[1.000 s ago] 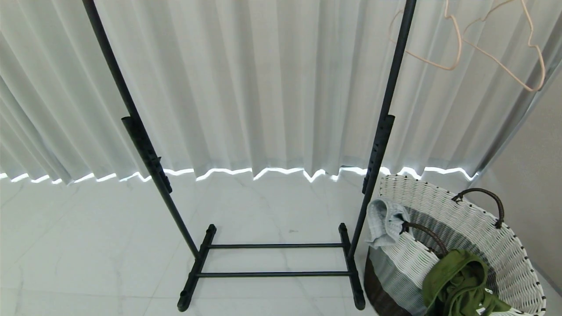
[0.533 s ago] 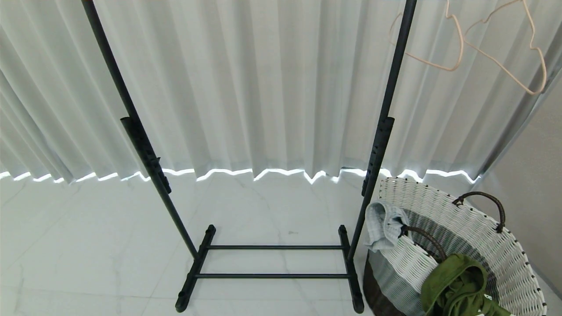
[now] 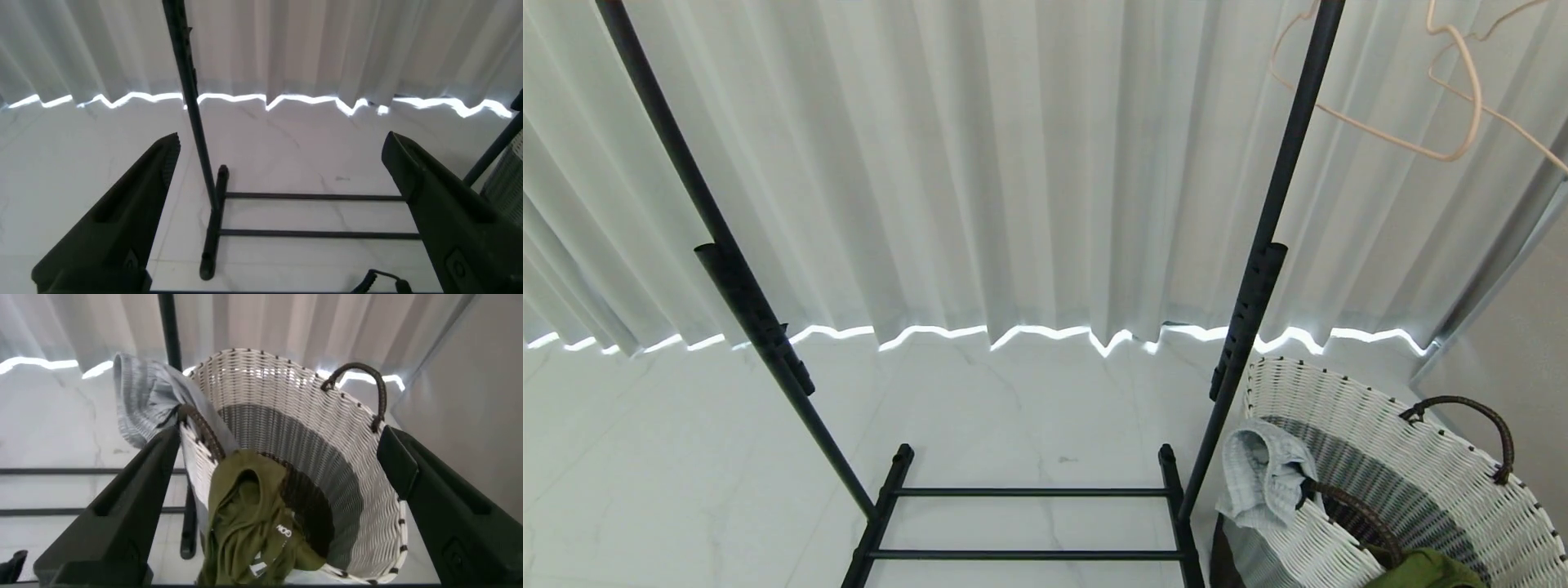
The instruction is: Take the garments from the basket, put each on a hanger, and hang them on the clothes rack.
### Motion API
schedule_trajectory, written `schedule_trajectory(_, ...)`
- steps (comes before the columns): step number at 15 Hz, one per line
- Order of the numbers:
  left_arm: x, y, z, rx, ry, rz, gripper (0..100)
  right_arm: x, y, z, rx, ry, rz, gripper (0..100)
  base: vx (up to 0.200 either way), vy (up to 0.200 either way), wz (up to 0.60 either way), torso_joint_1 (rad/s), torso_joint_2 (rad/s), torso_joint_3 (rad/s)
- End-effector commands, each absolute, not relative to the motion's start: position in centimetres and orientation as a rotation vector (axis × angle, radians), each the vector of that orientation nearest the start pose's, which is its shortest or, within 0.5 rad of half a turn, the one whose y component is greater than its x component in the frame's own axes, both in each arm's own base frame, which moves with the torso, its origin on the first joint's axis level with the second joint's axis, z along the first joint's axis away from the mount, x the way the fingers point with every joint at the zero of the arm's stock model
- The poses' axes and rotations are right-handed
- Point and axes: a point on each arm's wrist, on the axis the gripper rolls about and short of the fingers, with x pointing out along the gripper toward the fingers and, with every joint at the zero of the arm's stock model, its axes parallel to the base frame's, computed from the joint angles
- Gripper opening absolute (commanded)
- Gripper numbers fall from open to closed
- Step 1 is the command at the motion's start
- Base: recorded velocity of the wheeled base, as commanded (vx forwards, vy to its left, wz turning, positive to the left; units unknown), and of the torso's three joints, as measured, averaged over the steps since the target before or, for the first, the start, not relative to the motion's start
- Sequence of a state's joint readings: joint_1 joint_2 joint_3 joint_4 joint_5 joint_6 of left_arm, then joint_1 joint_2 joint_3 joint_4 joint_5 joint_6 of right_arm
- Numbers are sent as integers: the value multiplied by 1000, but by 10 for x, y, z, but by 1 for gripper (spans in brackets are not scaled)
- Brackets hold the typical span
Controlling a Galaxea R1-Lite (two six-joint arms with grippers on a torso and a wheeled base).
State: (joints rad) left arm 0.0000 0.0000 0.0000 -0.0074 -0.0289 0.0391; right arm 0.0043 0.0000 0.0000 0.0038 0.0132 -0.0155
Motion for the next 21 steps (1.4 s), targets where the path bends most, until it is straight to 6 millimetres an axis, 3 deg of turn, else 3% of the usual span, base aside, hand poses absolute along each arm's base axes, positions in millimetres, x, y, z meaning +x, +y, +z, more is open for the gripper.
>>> schedule_trajectory(1, -23, -1, 76, 40, -8, -29, 100, -23, 0, 75, -12, 4, 18, 100, 0, 0, 0, 0, 0, 0)
schedule_trajectory(4, -23, -1, 76, 38, -8, -29, 100, -24, 0, 82, 15, -43, 26, 100, 0, 0, 0, 0, 0, 0)
schedule_trajectory(7, -23, -1, 76, 38, -8, -29, 100, -29, 0, 131, 63, -62, 91, 100, 0, 0, 0, 0, 0, 0)
schedule_trajectory(10, -23, -1, 76, 38, -8, -29, 100, -8, 0, 144, -52, 95, 113, 100, 0, 0, 0, 0, 0, 0)
schedule_trajectory(11, -23, -1, 76, 38, -8, -29, 100, 9, 1, 145, -106, 214, 90, 100, 0, 0, 0, 0, 0, 0)
schedule_trajectory(15, -23, -1, 76, 38, -8, -29, 100, 64, 3, 126, -376, 609, 133, 100, 0, 0, 0, 0, 0, 0)
schedule_trajectory(19, -23, -1, 76, 38, -8, -29, 100, 101, 5, 102, -485, 793, 198, 100, 0, 0, 0, 0, 0, 0)
schedule_trajectory(21, -23, -1, 76, 40, -8, -29, 100, 118, 2, 93, -550, 857, 142, 100, 0, 0, 0, 0, 0, 0)
